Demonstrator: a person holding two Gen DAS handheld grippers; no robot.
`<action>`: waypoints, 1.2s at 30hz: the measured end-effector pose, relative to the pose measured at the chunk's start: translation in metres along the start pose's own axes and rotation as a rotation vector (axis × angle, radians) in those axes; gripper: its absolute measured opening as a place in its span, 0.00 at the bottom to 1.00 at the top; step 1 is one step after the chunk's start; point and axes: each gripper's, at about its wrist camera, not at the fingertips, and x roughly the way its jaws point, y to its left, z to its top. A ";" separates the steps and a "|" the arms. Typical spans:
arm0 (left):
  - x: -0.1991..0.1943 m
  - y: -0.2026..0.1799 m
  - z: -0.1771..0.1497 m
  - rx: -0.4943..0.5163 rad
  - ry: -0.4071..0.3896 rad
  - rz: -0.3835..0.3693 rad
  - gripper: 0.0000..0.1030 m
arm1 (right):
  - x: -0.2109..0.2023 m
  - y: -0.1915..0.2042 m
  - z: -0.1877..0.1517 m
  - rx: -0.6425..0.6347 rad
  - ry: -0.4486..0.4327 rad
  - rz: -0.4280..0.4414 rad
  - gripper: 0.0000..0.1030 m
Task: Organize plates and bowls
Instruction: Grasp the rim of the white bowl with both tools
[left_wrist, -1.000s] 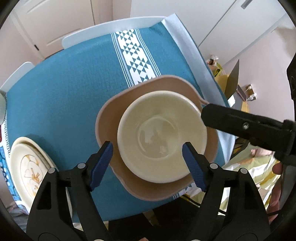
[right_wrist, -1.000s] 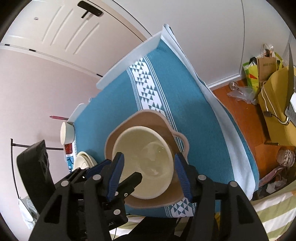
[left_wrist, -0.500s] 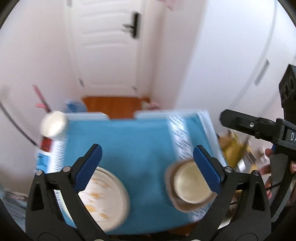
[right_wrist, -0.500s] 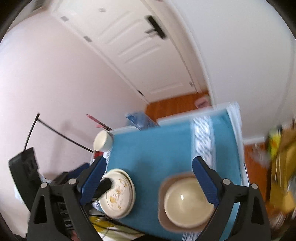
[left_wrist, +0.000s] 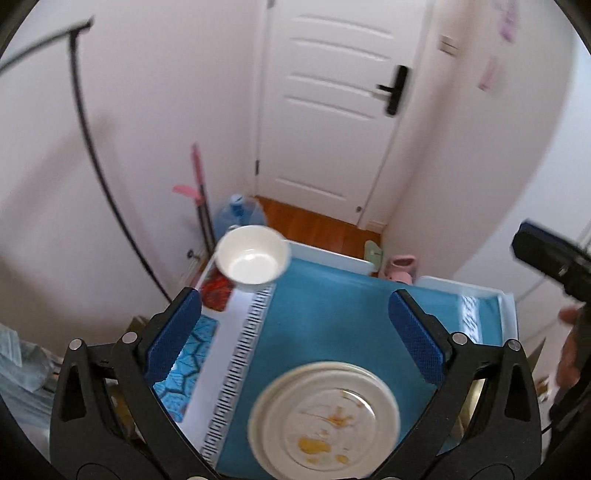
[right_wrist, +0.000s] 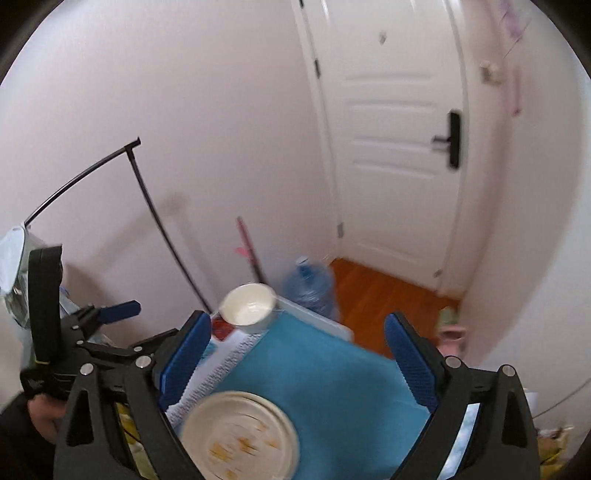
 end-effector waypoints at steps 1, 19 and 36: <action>0.012 0.009 0.001 -0.018 0.010 -0.003 0.98 | 0.021 0.005 0.003 0.012 0.030 0.013 0.91; 0.225 0.111 -0.009 -0.182 0.381 -0.172 0.41 | 0.272 0.008 -0.030 0.318 0.400 0.071 0.63; 0.256 0.123 -0.002 -0.187 0.364 -0.157 0.22 | 0.317 0.009 -0.033 0.337 0.435 0.074 0.17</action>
